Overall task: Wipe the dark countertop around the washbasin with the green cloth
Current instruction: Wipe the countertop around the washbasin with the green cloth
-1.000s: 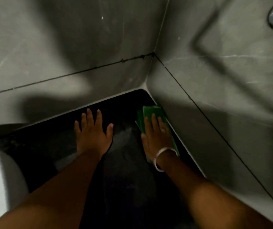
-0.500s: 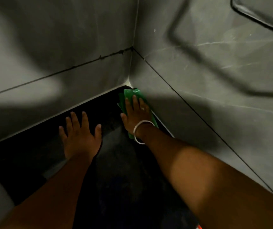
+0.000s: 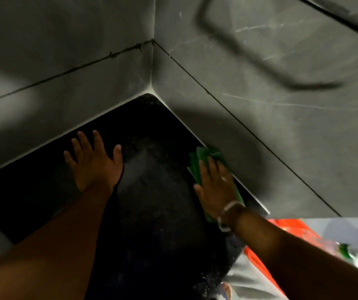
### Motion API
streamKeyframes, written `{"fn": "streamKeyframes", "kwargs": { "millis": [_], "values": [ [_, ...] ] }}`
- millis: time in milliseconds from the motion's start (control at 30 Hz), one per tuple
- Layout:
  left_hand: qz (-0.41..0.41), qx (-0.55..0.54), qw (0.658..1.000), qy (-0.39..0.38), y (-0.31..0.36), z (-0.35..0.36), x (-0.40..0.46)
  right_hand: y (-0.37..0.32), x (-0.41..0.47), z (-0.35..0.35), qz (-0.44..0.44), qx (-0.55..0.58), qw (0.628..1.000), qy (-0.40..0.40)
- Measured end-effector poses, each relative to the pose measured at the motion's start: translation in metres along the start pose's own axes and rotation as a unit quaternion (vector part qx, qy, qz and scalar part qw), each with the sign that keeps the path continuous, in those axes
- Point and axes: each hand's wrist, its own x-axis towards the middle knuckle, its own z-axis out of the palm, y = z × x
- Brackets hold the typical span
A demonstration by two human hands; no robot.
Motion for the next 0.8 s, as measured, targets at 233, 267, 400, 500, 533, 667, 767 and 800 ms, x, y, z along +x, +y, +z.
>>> {"fn": "streamKeyframes", "kwargs": {
  "millis": [233,267,400,500,533,667,767,800],
  "values": [
    [0.021,0.007,0.999,0.028,-0.011,0.010,0.002,-0.049,0.079,-0.019,-0.014,0.042,0.998,0.043],
    [0.027,0.010,0.999,0.029,-0.012,0.010,0.001,-0.034,0.060,-0.014,-0.028,0.040,0.998,0.035],
    [0.033,-0.007,0.999,0.028,-0.009,0.004,-0.005,0.044,-0.058,0.011,-0.013,0.040,0.999,0.028],
    [0.046,-0.016,0.999,-0.005,0.003,-0.004,-0.028,0.073,-0.113,0.023,0.008,0.054,0.998,0.027],
    [0.056,-0.014,0.998,-0.013,0.007,-0.005,-0.041,0.073,-0.120,0.025,0.025,0.058,0.998,0.028],
    [0.087,-0.025,0.996,-0.002,0.011,-0.006,-0.111,0.040,-0.147,0.038,0.012,0.079,0.997,-0.007],
    [0.079,-0.024,0.997,0.004,0.010,-0.007,-0.150,0.036,-0.155,0.038,-0.143,0.046,0.989,-0.008],
    [0.073,-0.023,0.997,0.002,0.008,-0.008,-0.157,0.043,-0.146,0.034,-0.167,0.031,0.985,0.006]
  ]
}}
